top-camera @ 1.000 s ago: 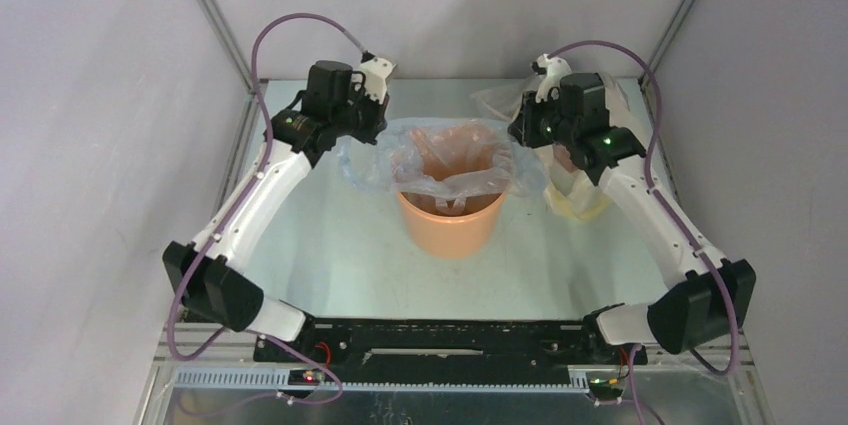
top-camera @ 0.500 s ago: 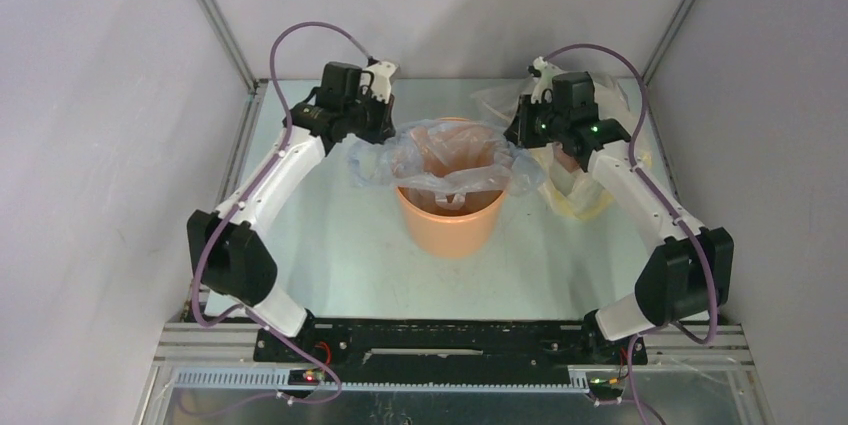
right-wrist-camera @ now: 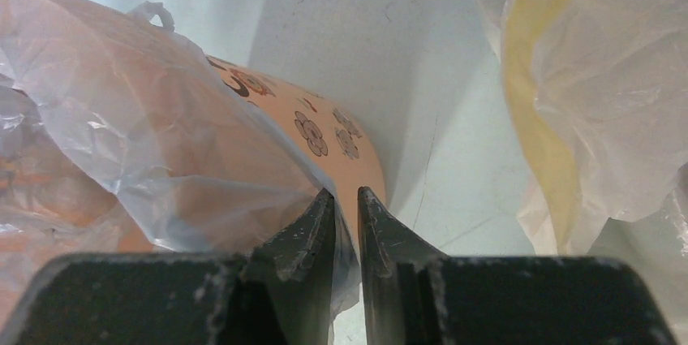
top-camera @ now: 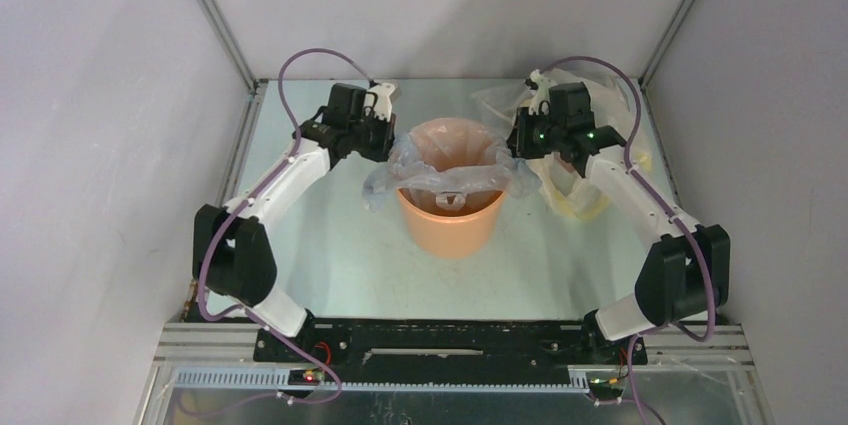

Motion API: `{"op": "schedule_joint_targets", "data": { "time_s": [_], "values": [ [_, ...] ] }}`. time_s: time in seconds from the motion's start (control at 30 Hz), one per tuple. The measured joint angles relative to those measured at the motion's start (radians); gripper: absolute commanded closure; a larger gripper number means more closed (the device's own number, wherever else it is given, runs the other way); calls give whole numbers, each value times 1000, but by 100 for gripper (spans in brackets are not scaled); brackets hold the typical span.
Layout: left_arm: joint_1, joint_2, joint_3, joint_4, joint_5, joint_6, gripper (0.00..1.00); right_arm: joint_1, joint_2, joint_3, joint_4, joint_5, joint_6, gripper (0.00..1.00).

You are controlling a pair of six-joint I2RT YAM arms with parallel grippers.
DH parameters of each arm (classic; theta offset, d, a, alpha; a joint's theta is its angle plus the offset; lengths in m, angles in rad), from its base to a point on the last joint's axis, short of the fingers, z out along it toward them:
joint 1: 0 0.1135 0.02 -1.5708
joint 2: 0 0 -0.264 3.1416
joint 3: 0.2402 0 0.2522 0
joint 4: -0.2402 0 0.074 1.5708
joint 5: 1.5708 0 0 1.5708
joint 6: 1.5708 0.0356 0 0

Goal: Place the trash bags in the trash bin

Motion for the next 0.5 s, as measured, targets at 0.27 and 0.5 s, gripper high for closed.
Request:
{"op": "schedule_joint_targets", "data": {
  "time_s": [0.27, 0.5],
  "values": [
    [2, -108, -16, 11, -79, -21, 50, -7, -101, -2, -23, 33, 0, 47],
    [3, -426, -165, 97, -276, -63, 20, -39, -252, -2, -74, 137, 16, 21]
  ]
}}
